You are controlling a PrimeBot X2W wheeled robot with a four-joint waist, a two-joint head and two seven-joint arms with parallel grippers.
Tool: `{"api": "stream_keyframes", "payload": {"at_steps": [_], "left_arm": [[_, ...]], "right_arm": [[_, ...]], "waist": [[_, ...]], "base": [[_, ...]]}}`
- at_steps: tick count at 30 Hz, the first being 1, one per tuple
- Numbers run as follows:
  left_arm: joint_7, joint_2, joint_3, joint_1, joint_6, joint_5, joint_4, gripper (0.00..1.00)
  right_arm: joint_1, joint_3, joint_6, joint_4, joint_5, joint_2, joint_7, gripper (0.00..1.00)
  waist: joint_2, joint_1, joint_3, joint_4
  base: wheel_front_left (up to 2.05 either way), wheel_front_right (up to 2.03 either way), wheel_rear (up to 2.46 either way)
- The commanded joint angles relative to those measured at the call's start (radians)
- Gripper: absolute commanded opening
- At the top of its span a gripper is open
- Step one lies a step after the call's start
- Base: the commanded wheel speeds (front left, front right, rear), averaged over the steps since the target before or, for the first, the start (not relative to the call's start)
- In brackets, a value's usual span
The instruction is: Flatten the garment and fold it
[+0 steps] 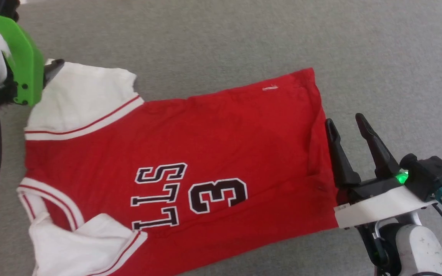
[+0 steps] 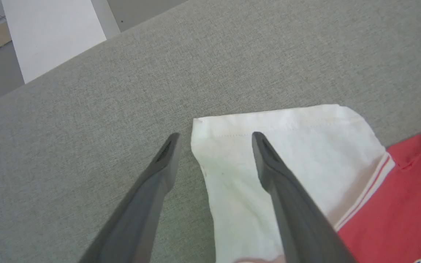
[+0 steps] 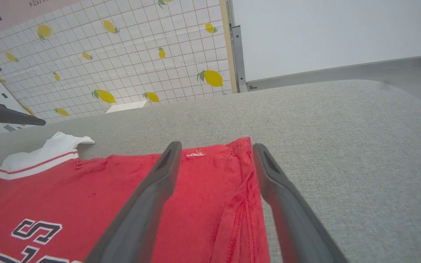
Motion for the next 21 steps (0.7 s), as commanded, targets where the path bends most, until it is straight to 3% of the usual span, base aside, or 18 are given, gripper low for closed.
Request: {"api": "stream_keyframes", "payload": {"at_steps": [1,13,14,15,18,21], "left_arm": [[0.031,0.002,-0.007,-0.027,-0.005,-0.012,0.02,1.0],[0.171,0.01,-0.032,-0.071,0.012,-0.027,0.169,0.98],[0.183,0.008,-0.034,-0.069,0.01,-0.037,0.17,0.4],[0.195,0.005,-0.033,-0.066,0.008,-0.051,0.169,0.0],[0.205,-0.002,-0.032,-0.059,0.004,-0.075,0.16,0.0],[0.123,-0.006,-0.033,-0.06,0.001,-0.051,0.136,0.0]], "right_arm": [[-0.021,0.005,-0.001,0.0,0.011,0.001,-0.01,1.0],[-0.024,0.02,-0.001,0.002,0.032,0.001,-0.037,1.0],[-0.024,0.018,-0.001,0.003,0.032,0.001,-0.037,1.0],[-0.025,0.016,-0.001,0.004,0.032,0.001,-0.037,1.0],[-0.028,0.005,-0.001,0.008,0.026,0.001,-0.034,1.0],[-0.035,-0.006,-0.001,0.016,0.014,0.001,-0.021,1.0]], "waist": [[0.0,-0.0001,0.058,-0.058],[0.0,-0.0001,0.095,-0.081],[0.0,-0.0001,0.096,-0.079],[0.0,-0.0001,0.098,-0.077],[0.0,-0.0001,0.096,-0.064],[0.0,-0.0001,0.079,-0.045]], "base": [[0.0,0.0,0.0],[0.0,0.0,0.0],[0.0,0.0,0.0],[0.0,0.0,0.0],[0.0,0.0,0.0],[0.0,0.0,0.0]]}}
